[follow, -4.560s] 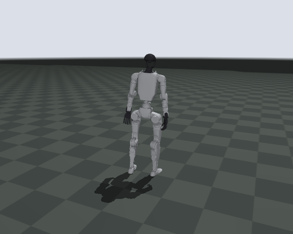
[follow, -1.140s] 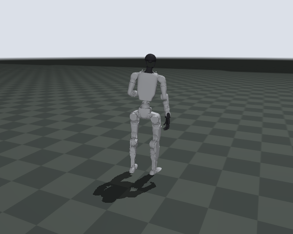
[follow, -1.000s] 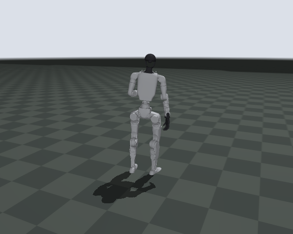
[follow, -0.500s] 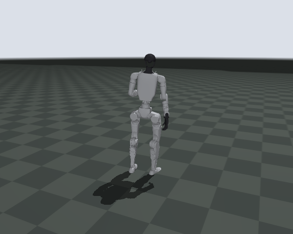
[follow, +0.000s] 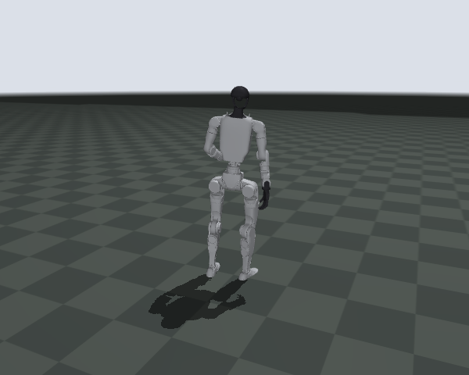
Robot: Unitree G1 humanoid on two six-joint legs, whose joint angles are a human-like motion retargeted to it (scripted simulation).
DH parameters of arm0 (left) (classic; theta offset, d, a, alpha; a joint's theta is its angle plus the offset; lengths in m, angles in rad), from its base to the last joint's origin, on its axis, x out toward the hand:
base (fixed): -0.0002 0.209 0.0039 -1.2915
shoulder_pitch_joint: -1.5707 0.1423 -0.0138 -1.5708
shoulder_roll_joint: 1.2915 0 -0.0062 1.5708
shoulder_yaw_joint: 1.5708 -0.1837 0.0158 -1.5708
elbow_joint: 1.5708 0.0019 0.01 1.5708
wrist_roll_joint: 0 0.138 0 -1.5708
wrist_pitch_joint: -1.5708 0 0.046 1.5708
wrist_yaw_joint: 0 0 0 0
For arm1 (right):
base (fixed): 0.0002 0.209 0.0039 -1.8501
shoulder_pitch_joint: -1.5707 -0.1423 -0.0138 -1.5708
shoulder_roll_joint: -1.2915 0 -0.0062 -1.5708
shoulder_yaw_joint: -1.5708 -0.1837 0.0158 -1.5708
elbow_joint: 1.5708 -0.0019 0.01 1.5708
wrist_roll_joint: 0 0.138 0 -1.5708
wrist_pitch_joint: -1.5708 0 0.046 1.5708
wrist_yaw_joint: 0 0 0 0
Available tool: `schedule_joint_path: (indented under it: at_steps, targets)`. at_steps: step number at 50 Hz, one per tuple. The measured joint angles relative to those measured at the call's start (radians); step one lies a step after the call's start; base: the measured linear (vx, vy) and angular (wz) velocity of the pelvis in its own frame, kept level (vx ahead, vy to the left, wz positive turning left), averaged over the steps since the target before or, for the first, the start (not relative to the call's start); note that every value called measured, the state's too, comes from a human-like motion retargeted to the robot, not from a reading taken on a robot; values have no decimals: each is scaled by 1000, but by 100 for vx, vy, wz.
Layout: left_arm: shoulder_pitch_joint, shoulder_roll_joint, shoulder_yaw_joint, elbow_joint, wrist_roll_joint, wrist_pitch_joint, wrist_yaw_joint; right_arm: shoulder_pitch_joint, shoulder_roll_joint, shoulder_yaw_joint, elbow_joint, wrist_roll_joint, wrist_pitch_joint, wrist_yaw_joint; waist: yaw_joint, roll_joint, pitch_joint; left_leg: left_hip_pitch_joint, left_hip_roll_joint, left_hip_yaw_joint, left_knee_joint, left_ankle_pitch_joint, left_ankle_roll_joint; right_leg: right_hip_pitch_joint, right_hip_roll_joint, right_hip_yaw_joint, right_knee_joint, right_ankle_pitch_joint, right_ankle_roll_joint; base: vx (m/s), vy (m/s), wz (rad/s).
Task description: Upper body actions
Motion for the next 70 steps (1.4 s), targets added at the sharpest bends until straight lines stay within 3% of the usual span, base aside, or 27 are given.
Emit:
schedule_joint_path:
  at_steps: [7, 15, 20, 30, 34, 44, 53, 70]
  targets:
    - [-64, 33, -40, 392, 104, 4, -67, -5, -4, 8, -11, -9, 2, -2, -3, 1, 4, -3, 1, 1, -1, 3, -1, -3, 0, -1, 0, 1, 1, 0, 0, 0]
    - [-86, 23, -29, 747, 218, 96, -99, -21, -2, 19, -40, -5, -1, -2, -11, -5, 17, -5, 4, 10, -2, 2, -1, -10, 2, 10, -2, 5, 3, 0, 0, 0]
    - [-72, 3, 12, 891, 371, 213, 5, -27, 3, 26, -44, -2, -3, -3, -16, -11, 20, -7, 3, 12, -4, 2, -1, -12, 2, 13, -7, 7, 6, 0, 0, 0]
    - [-106, -53, 37, 1217, 366, 450, -96, -25, 12, 37, -32, -5, 2, -1, -24, -18, 22, -9, 0, 3, -6, 3, 0, -9, -2, 0, -10, 8, 7, 0, 0, 0]
    - [-80, -68, 77, 1252, 336, 507, -92, -26, 19, 42, -31, -5, 0, -1, -24, -20, 27, -8, -1, 4, -6, 2, 0, -9, -3, 3, -11, 8, 7, 0, 0, 0]
    - [-23, -82, 169, 1230, 191, 525, -104, -24, 24, 47, -30, -4, -2, 1, -19, -16, 30, -9, -1, 3, -8, 2, -1, -9, -2, 1, -13, 8, 6, 0, 0, 0]
    - [-60, -52, 132, 1236, 313, 580, -223, -24, 21, 49, -38, -5, 1, 0, -18, -14, 34, -14, -1, -2, -8, 3, -3, -9, -4, -7, -12, 4, 4, 0, 0, 0]
    - [-90, -59, 93, 1208, 362, 572, -214, -30, 22, 57, -75, 5, -2, 6, -23, -16, 65, -27, 1, -2, -11, 9, -5, -21, -4, -9, -16, 10, -4, 0, 0, 0]
